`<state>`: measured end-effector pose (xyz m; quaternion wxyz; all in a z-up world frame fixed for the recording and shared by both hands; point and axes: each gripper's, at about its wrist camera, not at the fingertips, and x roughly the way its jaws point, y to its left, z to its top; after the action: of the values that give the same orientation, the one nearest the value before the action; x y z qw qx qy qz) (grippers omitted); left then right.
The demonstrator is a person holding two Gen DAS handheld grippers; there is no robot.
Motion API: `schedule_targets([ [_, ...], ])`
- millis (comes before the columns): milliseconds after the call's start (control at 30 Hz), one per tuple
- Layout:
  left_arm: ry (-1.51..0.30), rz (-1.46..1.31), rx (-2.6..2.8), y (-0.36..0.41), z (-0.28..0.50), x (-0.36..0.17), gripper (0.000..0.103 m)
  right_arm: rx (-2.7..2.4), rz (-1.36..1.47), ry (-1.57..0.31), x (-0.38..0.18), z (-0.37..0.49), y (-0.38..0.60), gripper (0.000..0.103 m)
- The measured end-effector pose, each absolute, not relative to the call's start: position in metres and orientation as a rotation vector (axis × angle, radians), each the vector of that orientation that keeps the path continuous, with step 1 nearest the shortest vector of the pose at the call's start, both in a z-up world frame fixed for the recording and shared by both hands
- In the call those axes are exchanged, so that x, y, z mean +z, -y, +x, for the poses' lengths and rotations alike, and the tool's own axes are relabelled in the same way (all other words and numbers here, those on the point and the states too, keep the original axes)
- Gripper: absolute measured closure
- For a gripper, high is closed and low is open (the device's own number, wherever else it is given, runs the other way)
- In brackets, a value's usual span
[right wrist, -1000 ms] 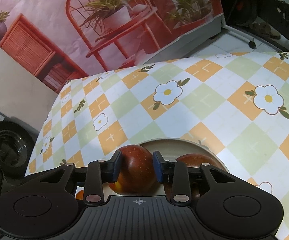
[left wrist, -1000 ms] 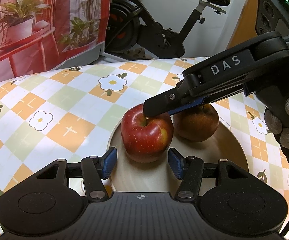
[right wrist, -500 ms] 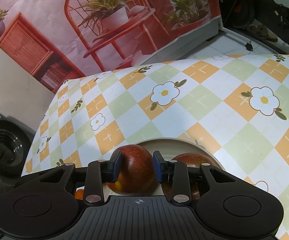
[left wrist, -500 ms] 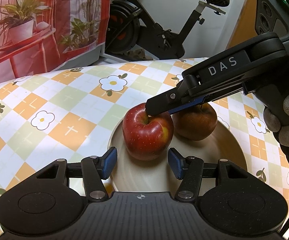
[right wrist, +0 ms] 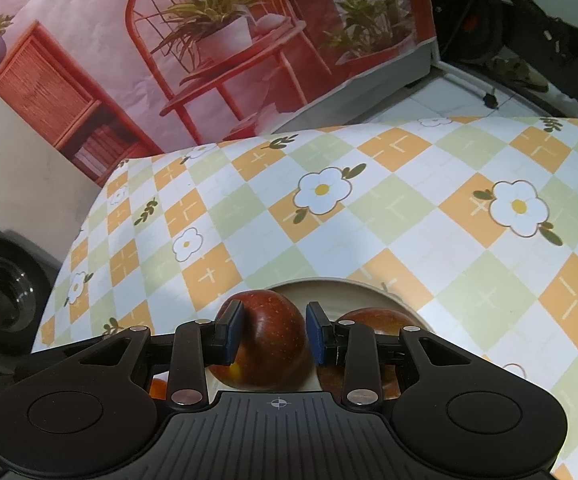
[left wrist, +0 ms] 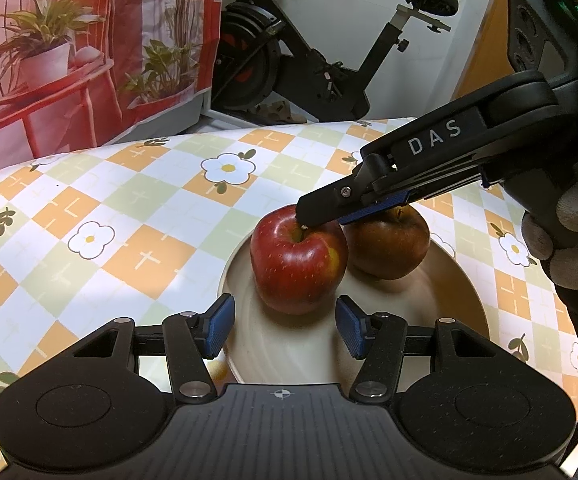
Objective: Organize fruits
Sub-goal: 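Lift both grippers up and away from the apples on the plate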
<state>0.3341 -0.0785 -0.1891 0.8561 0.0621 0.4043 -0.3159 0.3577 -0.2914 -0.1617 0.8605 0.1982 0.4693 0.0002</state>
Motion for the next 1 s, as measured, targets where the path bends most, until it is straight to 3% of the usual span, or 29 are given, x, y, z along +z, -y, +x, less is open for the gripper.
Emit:
schedule_targets([
  [833, -0.816, 0.124, -0.614, 0.059, 0.315, -0.175, 0.044, -0.089, 0.209, -0.992, -0.149, 0.351, 0.259, 0.074],
  [1000, -0.806, 0.129, -0.585, 0.051, 0.311, -0.168, 0.044, -0.108, 0.199, -0.965, -0.141, 0.346, 0.255, 0.071],
])
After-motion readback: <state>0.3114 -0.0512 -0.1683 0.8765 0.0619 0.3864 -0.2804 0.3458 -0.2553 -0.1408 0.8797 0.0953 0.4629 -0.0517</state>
